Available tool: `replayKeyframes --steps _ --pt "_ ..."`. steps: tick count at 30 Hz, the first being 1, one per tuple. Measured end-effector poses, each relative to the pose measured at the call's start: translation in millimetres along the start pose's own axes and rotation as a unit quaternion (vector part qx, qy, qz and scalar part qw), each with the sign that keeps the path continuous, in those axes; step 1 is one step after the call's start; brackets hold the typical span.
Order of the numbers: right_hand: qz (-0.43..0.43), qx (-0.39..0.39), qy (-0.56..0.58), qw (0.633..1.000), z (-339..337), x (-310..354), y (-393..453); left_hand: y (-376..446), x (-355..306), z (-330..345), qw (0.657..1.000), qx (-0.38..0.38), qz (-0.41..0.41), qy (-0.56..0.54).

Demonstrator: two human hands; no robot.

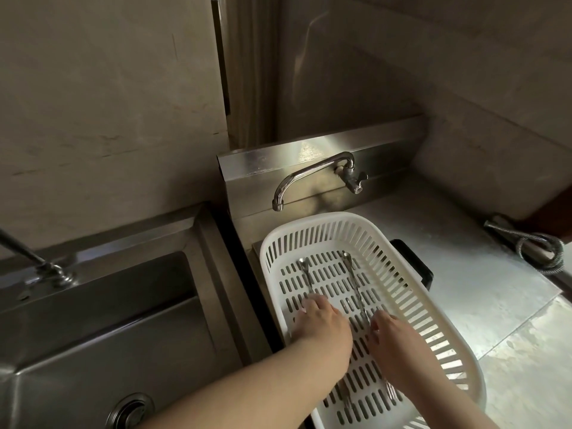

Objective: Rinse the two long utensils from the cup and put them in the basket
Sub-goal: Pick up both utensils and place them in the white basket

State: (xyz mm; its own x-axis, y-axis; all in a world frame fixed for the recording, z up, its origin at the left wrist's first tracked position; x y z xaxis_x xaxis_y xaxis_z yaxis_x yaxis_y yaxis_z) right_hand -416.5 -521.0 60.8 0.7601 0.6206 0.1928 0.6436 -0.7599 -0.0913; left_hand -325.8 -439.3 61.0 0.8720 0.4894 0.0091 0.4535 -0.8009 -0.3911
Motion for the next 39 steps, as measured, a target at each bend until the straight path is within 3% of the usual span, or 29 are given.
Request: replayKeyframes --steps 2,6,13,19,25,30,36,39 --pt "-0.008 -0.001 -0.002 1.0 0 2 1 1 1 6 0.999 0.029 -0.023 -0.026" --pt "-0.031 0.004 -0.005 1.0 1 6 3 3 15 7 0.969 -0.042 -0.136 -0.201" --pt "-0.046 0.014 -0.005 0.999 6 7 3 0 -3 12 0.991 0.078 -0.074 -0.075" --pt "-0.046 0.003 0.017 0.999 5 8 5 7 2 7 0.999 0.032 0.012 -0.008" --pt "-0.043 -0.001 0.03 0.999 5 8 4 11 13 25 0.984 0.055 -0.089 -0.147" --pt "-0.037 0.003 0.043 0.998 6 6 5 14 11 28 0.961 0.09 -0.17 -0.199" --pt "-0.036 0.002 0.046 0.998 6 5 6 10 3 24 0.983 0.105 -0.089 -0.119" --pt "-0.024 0.009 0.041 0.999 5 4 6 2 4 14 0.995 0.045 -0.016 -0.092"
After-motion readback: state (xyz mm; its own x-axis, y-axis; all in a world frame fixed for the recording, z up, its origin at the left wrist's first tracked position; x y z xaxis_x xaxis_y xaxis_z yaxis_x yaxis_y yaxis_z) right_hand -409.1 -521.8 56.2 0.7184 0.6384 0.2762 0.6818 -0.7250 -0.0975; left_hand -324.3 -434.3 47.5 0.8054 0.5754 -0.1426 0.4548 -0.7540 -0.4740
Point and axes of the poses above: each hand's wrist, its own y-axis towards the middle knuckle, its own z-axis out of the palm, x = y × z, the point moved 7 cm from there along y, towards the middle knuckle, and after that the axes turned 8 degrees about -x, right-handed, at the moved point
